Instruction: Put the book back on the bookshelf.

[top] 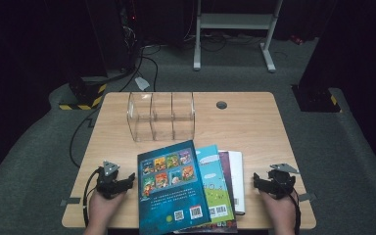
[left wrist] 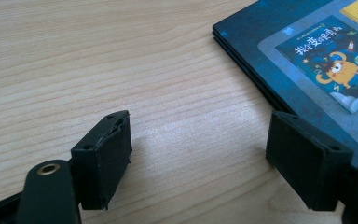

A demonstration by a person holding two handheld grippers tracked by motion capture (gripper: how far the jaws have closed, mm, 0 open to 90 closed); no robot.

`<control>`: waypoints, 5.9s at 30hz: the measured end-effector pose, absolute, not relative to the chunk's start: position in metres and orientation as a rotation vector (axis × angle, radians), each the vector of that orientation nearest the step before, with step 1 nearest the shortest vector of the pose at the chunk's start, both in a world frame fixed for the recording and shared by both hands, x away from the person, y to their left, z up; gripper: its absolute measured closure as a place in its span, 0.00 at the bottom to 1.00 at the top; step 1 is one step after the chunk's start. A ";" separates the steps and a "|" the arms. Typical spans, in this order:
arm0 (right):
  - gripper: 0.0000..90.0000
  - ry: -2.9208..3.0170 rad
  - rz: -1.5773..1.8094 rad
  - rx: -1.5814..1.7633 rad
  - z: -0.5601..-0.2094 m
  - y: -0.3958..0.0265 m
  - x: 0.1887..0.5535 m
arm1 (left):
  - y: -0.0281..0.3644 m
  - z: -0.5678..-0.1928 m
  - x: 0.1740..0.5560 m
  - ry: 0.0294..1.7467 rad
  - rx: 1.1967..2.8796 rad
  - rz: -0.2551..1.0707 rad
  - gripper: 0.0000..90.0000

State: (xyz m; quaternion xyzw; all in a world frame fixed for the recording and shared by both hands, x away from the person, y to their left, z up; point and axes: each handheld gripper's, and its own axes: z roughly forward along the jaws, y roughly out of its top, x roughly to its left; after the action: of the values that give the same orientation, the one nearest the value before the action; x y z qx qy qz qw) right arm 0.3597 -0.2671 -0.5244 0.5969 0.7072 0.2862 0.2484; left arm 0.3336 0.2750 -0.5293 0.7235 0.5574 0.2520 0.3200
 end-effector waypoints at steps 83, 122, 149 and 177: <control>0.40 2.479 1.322 0.952 -0.468 -0.131 0.297 | 0.238 -0.523 0.284 1.283 1.837 0.126 0.17; 0.35 2.402 1.283 1.049 -0.467 -0.137 0.300 | 0.200 -0.515 0.292 1.191 1.817 0.216 0.36; 0.37 2.251 1.267 1.198 -0.461 -0.175 0.306 | 0.160 -0.505 0.319 1.115 1.850 0.192 0.38; 0.25 2.381 1.270 1.258 -0.472 -0.169 0.301 | 0.165 -0.509 0.299 1.049 1.860 0.184 0.36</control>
State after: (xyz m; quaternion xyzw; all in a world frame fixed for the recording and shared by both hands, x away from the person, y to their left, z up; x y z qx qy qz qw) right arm 0.3005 -0.1691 -0.4717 0.4211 0.7971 0.4250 0.0819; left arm 0.2995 0.1654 -0.5092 0.7621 0.4295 0.0755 0.4786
